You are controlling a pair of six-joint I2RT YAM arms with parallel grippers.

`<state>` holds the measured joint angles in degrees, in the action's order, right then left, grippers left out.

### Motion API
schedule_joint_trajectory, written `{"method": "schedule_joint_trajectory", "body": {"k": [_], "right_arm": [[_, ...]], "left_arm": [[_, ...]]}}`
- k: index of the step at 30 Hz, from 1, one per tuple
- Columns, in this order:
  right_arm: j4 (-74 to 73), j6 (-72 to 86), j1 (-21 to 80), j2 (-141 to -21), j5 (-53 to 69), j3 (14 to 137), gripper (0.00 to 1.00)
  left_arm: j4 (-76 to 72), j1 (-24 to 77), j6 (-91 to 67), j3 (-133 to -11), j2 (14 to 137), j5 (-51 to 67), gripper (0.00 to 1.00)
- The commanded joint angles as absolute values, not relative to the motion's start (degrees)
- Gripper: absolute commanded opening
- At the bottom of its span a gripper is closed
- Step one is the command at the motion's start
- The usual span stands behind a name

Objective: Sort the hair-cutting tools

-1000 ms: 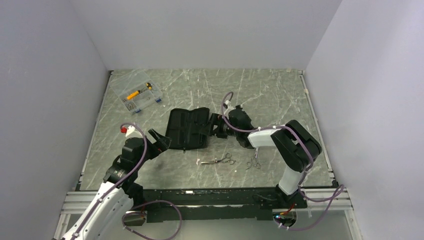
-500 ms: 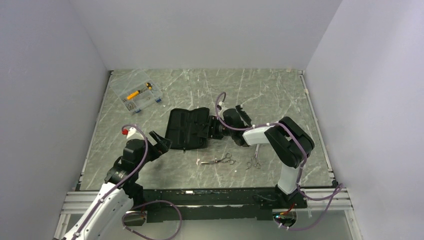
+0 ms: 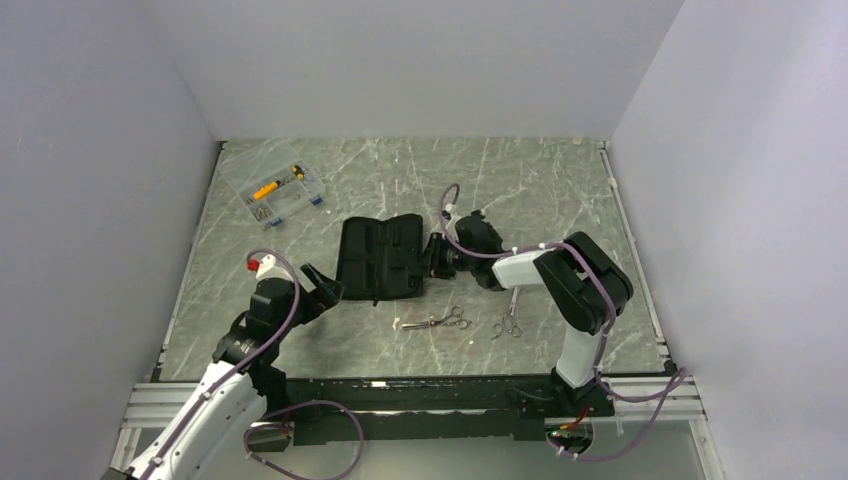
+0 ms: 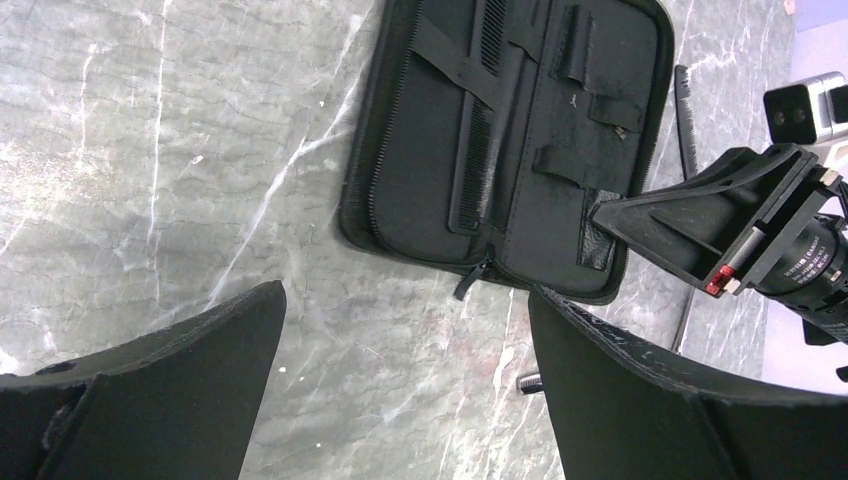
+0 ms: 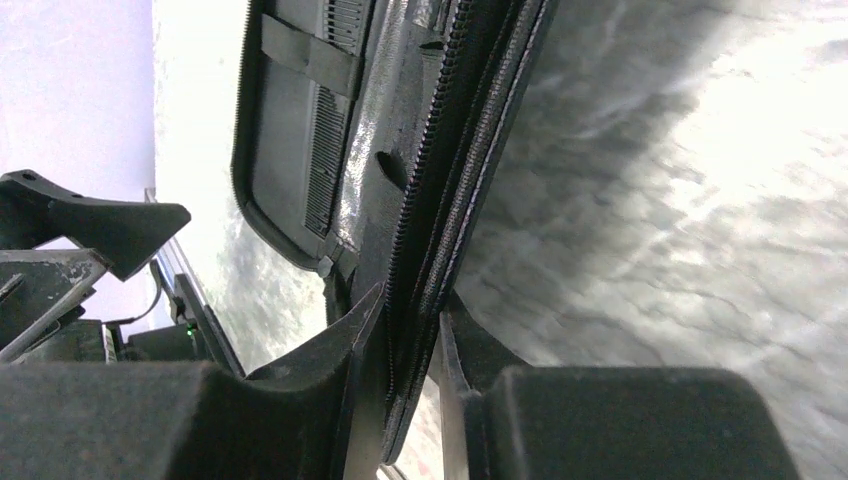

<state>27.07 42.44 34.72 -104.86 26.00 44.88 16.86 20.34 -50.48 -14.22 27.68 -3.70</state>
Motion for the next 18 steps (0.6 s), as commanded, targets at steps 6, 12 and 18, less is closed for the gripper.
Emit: {"method": "schedule_joint_trajectory", "body": {"k": [6, 12, 18], "right_arm": [[26.9, 38.8, 31.0, -100.2, 28.6, 38.9, 0.06], [27.9, 38.4, 29.8, -98.9, 29.3, 34.9, 0.02], [26.7, 37.4, 28.3, -97.8, 31.0, 33.2, 0.0]], "left_arm": [[6.9, 20.3, -50.4, -12.3, 34.3, -2.2, 0.98], [-3.5, 20.2, -49.6, -10.7, 40.0, 0.6, 0.96], [-9.1, 20.1, -47.7, -12.2, 47.4, 3.1, 0.93]]}}
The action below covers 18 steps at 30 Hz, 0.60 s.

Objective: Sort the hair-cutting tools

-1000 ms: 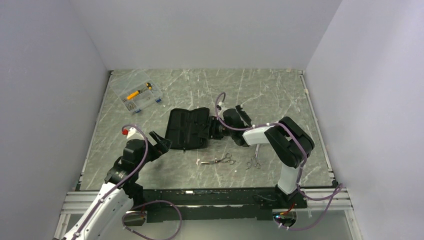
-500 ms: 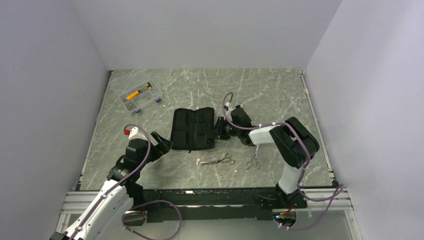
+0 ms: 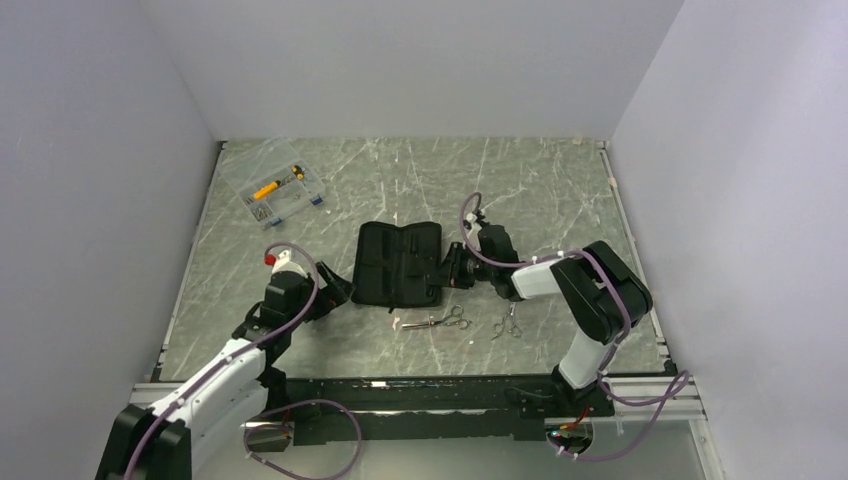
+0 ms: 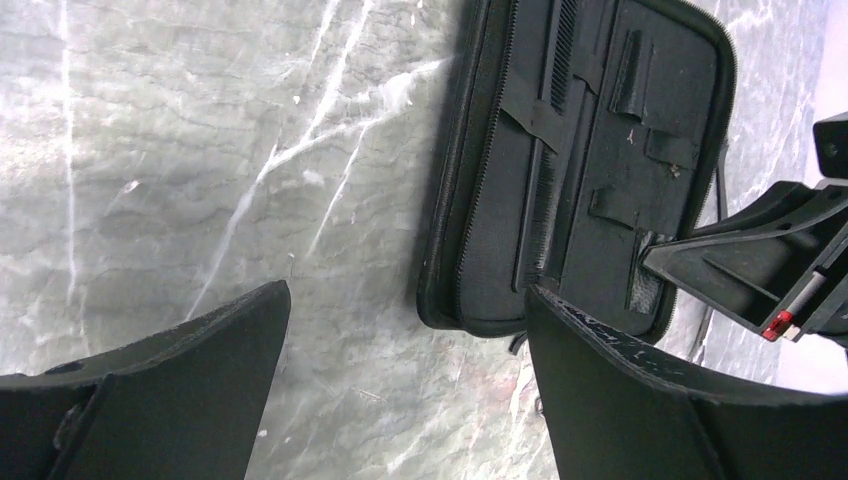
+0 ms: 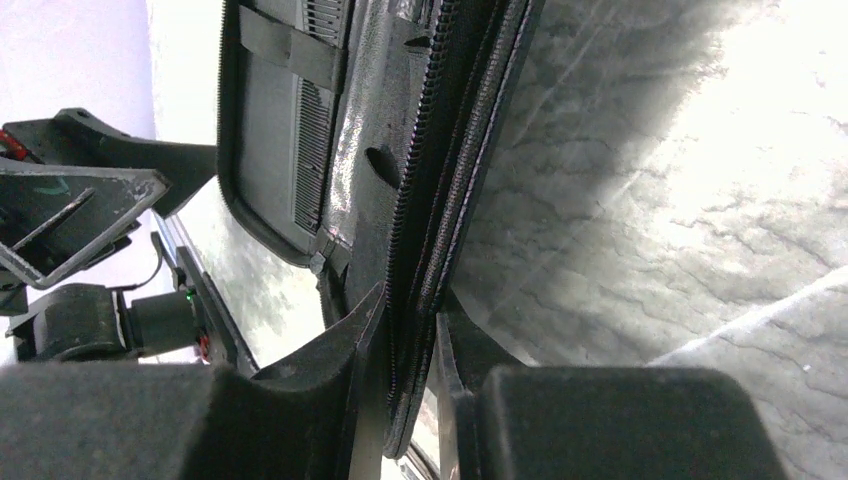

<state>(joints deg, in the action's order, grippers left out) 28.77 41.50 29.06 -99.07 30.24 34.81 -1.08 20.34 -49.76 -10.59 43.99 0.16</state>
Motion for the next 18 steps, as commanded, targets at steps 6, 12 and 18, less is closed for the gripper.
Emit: {"method": "schedule_joint_trajectory", "body": {"k": [6, 12, 18], "right_arm": [[25.0, 36.6, 28.0, -96.6, 33.0, 32.2, 0.0], [27.3, 37.5, 27.1, -96.3, 36.2, 30.5, 0.0], [27.5, 37.8, 26.2, -97.4, 37.3, 30.5, 0.0]], "left_arm": [[-16.7, 20.1, -47.2, -13.3, 56.4, 8.4, 0.88], [-24.0, 20.1, -47.0, -12.6, 62.8, 12.3, 0.85], [-28.9, 20.1, -46.5, -13.3, 69.0, 16.1, 0.69]]}}
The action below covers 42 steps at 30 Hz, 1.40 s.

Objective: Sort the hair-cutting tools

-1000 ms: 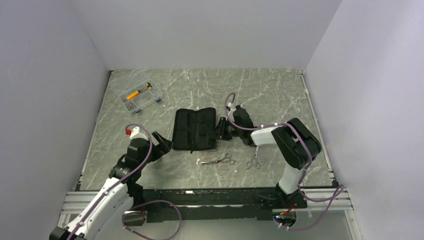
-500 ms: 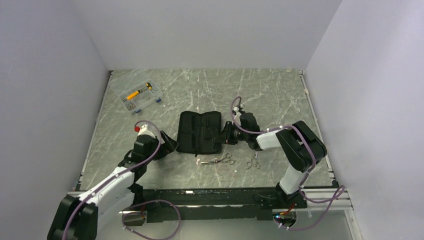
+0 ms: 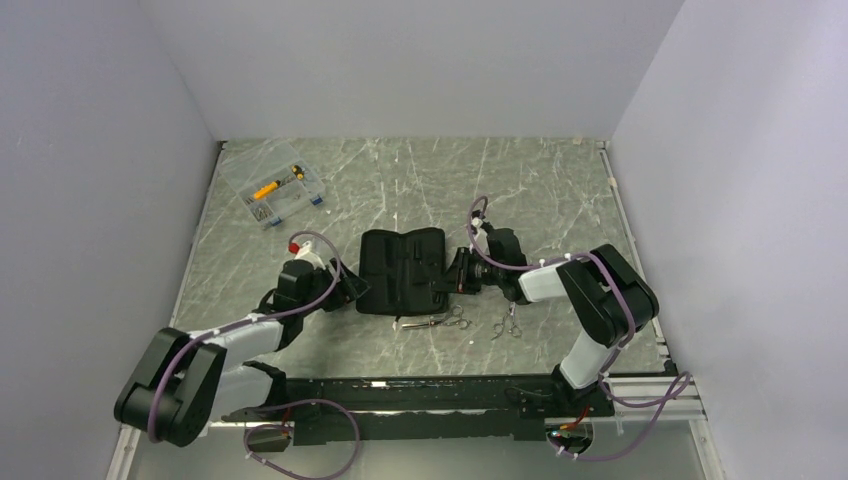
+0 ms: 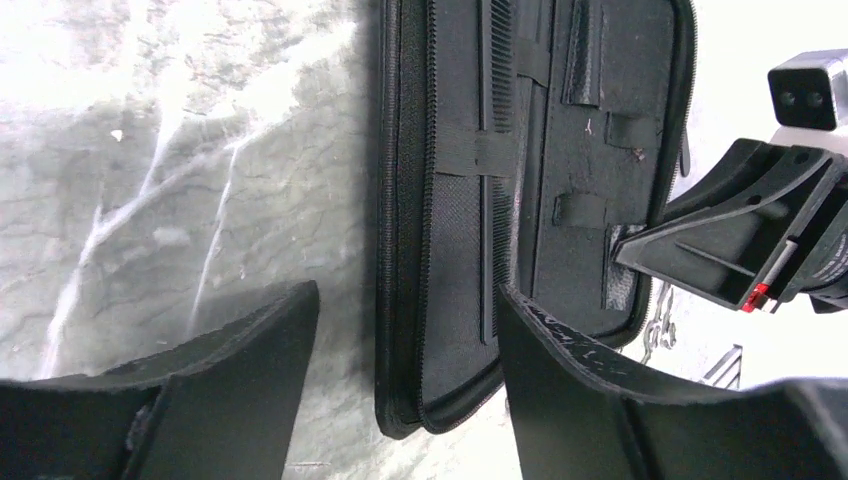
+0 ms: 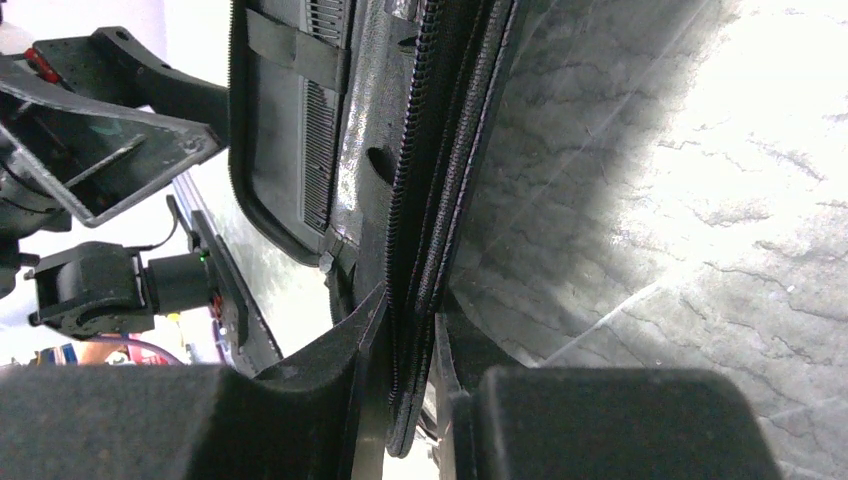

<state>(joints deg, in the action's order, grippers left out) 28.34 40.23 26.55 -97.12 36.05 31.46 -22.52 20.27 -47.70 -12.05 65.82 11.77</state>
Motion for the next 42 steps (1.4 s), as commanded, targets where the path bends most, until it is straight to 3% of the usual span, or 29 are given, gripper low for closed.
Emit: {"method": "schedule_joint_trajectory", "body": {"k": [1, 7, 13, 16, 18, 24, 25, 30, 35, 42], "right_arm": [[27.4, 37.7, 26.2, -97.5, 37.3, 30.4, 0.0], [27.2, 37.5, 26.1, -98.0, 37.6, 31.2, 0.0], [25.1, 37.1, 26.7, -97.6, 36.7, 32.8, 0.02], [23.0, 36.5, 26.8, -96.7, 35.5, 33.7, 0.11], [21.0, 36.0, 26.7, -95.5, 34.2, 34.3, 0.24], [9.1, 32.8, 25.9, -88.0, 24.4, 37.4, 0.63], [6.6, 32.3, 25.5, -86.4, 22.3, 38.2, 0.65], [-7.6, 32.0, 23.9, -77.1, 7.1, 41.2, 0.68], [-24.6, 36.6, 24.0, -70.5, -8.6, 43.4, 0.62], [-31.6, 44.2, 24.4, -60.8, -17.2, 33.7, 0.59]], "left_arm": [[-30.0, 20.1, -46.6, -13.2, 69.9, 16.6, 0.66], [-36.9, 20.2, -47.0, -12.3, 72.1, 20.4, 0.4], [-36.0, 20.3, -46.0, -11.8, 66.5, 21.6, 0.13], [-30.6, 20.6, -44.0, -12.5, 62.0, 19.8, 0.04], [-27.1, 20.7, -43.0, -12.4, 59.1, 18.2, 0.0], [-20.0, 20.8, -42.7, -11.0, 51.5, 13.2, 0.0], [-18.8, 20.8, -42.7, -11.1, 50.5, 12.4, 0.0], [-12.8, 20.8, -43.8, -10.8, 44.9, 8.3, 0.0], [-9.8, 20.8, -45.3, -10.2, 41.2, 5.4, 0.0], [-10.7, 20.8, -47.4, -8.0, 38.2, 4.5, 0.0]]}}
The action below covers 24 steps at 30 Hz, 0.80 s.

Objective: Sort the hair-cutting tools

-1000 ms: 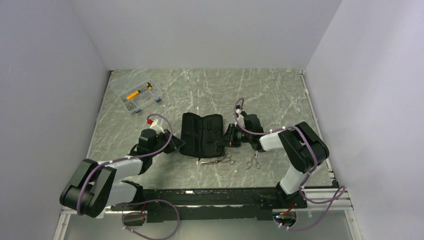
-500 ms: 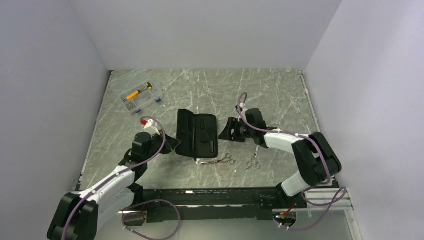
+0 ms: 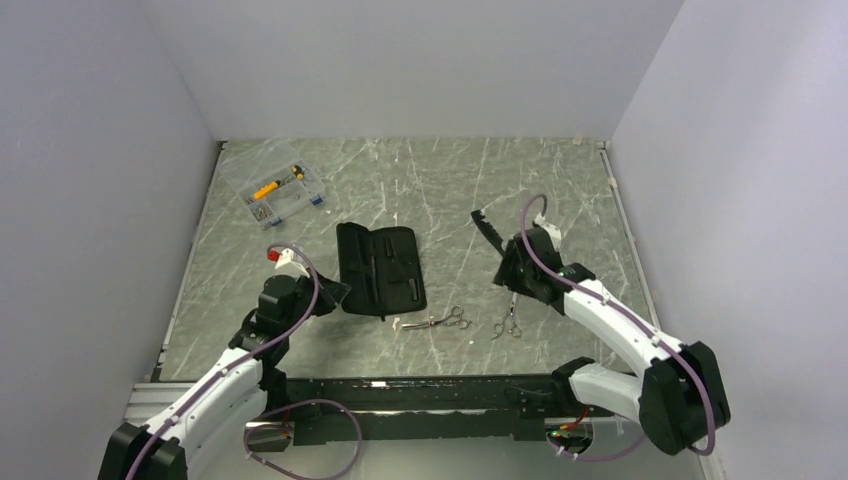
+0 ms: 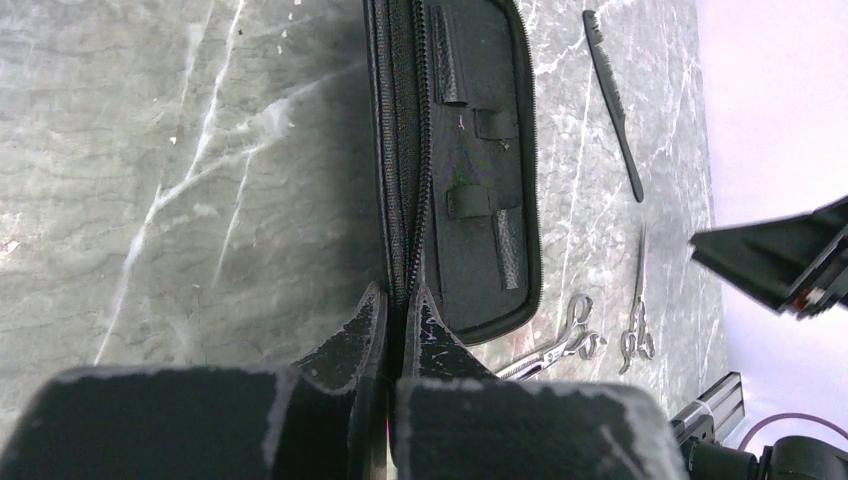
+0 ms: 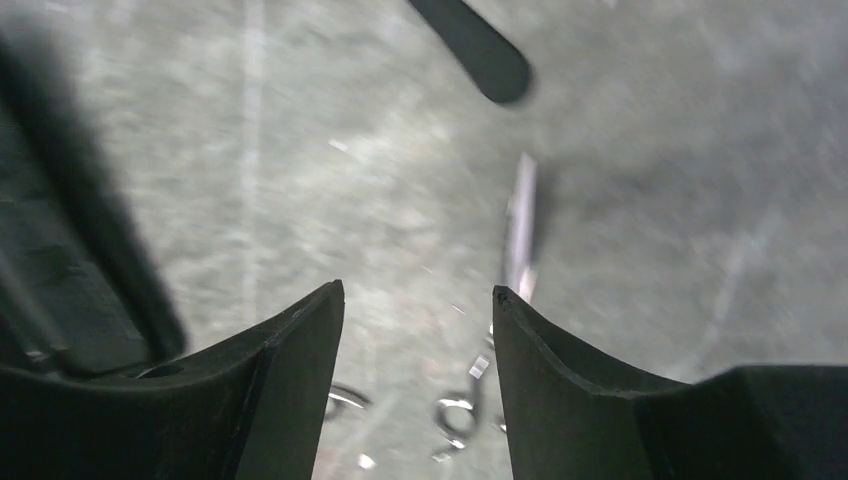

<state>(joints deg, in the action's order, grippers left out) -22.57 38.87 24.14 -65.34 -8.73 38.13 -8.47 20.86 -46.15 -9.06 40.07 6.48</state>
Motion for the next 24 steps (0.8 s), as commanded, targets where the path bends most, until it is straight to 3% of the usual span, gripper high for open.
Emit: {"method": "schedule_joint_trajectory", "body": {"k": [1, 15, 24], "right_arm": [[-31.9, 45.0, 24.5, -60.0, -16.9, 33.0, 0.59], [-34.3, 49.9, 27.9, -63.4, -18.7, 32.1, 0.57], [-29.4, 46.7, 28.0, -71.4, -19.3, 33.4, 0.46]], "left_arm": [[-11.2, 20.8, -47.6, -7.7, 38.0, 4.7, 0.0], [-15.9, 20.8, -48.3, -6.4, 41.8, 6.5, 0.0], [-14.7, 20.9, -48.4, -6.3, 40.9, 6.7, 0.0]]}}
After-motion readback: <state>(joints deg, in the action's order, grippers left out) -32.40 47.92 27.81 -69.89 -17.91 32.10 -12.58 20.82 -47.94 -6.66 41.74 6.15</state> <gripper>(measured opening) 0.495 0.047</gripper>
